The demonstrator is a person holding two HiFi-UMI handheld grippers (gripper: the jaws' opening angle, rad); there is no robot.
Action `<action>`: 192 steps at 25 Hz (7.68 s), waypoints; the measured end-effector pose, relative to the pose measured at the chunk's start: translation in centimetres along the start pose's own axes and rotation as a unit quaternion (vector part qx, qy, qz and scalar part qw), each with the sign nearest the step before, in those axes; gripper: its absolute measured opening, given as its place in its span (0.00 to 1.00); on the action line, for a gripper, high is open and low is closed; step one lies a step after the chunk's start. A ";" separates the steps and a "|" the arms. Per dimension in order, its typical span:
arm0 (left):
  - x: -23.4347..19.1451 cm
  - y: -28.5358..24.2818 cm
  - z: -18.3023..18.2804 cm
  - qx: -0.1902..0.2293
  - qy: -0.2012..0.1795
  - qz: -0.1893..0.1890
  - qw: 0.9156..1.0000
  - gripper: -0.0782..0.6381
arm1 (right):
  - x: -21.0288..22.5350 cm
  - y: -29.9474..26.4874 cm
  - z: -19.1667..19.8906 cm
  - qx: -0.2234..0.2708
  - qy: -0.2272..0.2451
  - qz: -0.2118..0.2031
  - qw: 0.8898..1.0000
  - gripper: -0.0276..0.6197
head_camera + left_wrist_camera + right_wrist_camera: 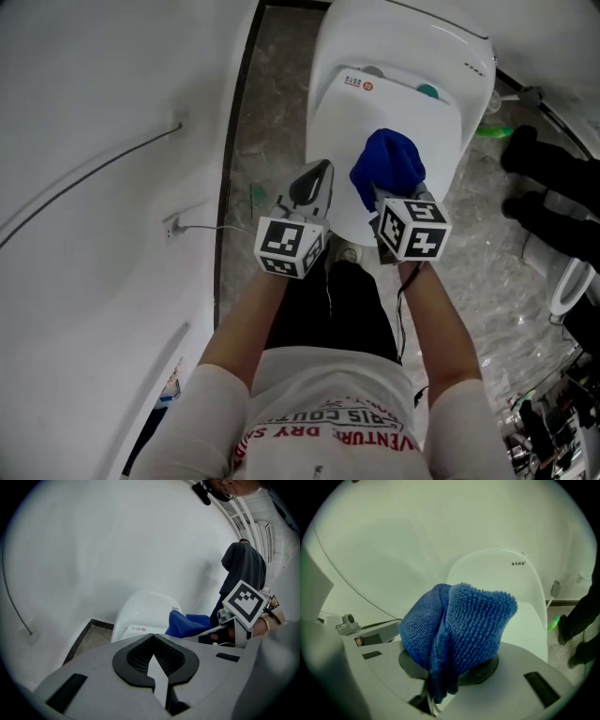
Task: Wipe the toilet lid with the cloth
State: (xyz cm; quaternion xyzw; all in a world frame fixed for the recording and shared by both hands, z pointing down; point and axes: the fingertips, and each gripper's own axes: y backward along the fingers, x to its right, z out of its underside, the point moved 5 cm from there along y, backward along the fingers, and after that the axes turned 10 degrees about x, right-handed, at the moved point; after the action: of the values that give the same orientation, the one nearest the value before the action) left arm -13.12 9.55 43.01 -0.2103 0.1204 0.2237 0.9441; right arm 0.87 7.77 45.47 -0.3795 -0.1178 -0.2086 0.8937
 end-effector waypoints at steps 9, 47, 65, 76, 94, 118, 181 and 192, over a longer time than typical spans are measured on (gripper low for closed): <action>-9.0 -2.6 -2.5 -0.022 0.026 0.006 0.999 0.12 | -3.4 -10.7 -3.3 -0.049 -0.028 -0.023 0.998 0.19; -7.6 -11.1 -1.6 -0.044 0.052 -0.022 0.997 0.12 | 7.0 -14.9 -4.1 -0.095 -0.037 -0.030 0.994 0.19; 2.5 -14.9 0.5 -0.057 0.044 0.000 0.997 0.12 | 17.3 -8.0 -3.4 -0.094 -0.045 -0.015 0.994 0.19; 4.9 -15.3 1.1 -0.048 0.041 -0.026 0.998 0.12 | 22.2 -4.4 -2.4 -0.115 0.001 -0.006 0.993 0.19; 11.1 -15.0 2.9 -0.067 0.042 0.003 0.997 0.12 | 27.6 3.1 3.1 -0.168 0.023 0.054 0.984 0.19; -6.1 3.1 1.6 -0.070 0.052 -0.036 0.996 0.12 | -4.2 -7.2 1.5 -0.098 0.019 -0.065 0.993 0.19; 13.0 -5.1 8.6 -0.093 0.043 0.027 0.994 0.12 | 17.3 4.2 8.9 -0.120 -0.010 0.007 0.993 0.19; 16.0 -5.8 9.9 -0.100 0.053 0.020 0.993 0.12 | 22.0 6.3 10.9 -0.135 -0.036 0.016 0.990 0.19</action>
State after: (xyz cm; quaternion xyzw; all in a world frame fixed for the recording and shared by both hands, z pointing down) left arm 4.86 15.27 48.56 -0.3126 0.1513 0.2417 0.9061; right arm 22.67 13.43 57.11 -0.5057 -0.1147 -0.1939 0.8328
